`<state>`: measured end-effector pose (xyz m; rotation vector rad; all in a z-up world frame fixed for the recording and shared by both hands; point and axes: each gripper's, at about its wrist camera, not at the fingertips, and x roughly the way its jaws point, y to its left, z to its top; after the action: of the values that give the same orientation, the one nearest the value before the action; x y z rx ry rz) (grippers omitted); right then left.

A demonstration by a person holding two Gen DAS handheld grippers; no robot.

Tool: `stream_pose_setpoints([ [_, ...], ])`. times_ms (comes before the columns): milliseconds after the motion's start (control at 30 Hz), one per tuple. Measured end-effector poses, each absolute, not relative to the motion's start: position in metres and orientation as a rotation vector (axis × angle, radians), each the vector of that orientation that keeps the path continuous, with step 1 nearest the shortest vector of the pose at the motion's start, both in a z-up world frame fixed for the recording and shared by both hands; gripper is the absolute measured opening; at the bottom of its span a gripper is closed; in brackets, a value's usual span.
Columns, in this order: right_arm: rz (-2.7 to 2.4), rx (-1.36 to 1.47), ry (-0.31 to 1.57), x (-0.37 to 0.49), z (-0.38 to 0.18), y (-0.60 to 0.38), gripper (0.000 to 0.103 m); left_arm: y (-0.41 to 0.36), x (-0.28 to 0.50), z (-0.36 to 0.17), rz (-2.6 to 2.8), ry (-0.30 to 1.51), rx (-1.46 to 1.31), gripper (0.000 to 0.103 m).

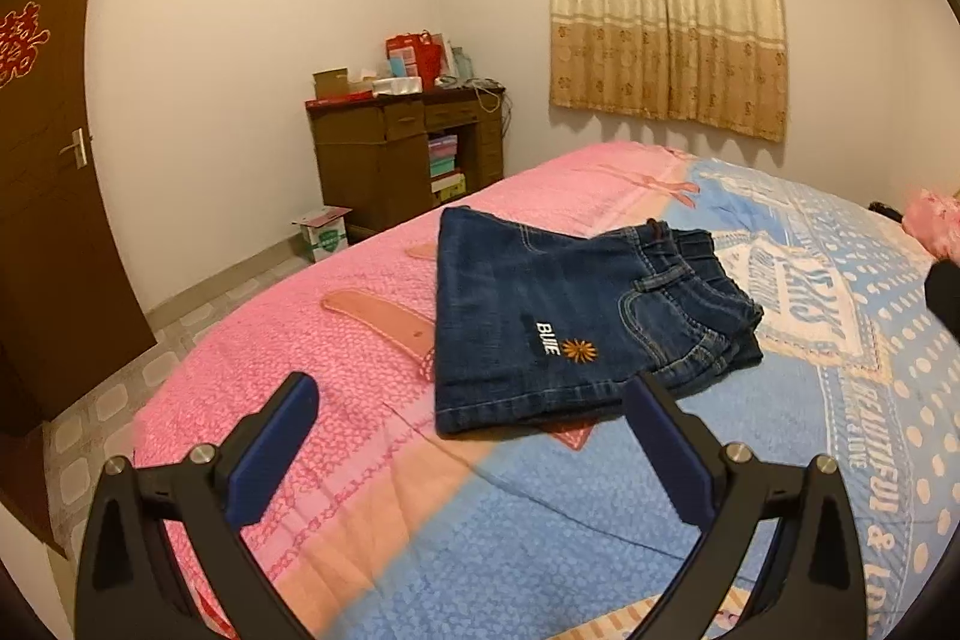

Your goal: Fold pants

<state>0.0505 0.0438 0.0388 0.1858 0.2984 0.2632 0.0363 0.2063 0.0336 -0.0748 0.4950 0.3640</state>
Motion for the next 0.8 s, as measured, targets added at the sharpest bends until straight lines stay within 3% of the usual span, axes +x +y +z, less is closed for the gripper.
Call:
stream_pose_setpoints([
  [500,0.208,0.153,0.365,0.036,0.038,0.041,0.091,0.197,0.033,0.026,0.353,0.517,-0.024,0.103],
  [800,0.115,0.077,0.257,0.014,0.051,0.035,0.091,0.192,0.029,0.025,0.341,0.507,-0.01,0.103],
])
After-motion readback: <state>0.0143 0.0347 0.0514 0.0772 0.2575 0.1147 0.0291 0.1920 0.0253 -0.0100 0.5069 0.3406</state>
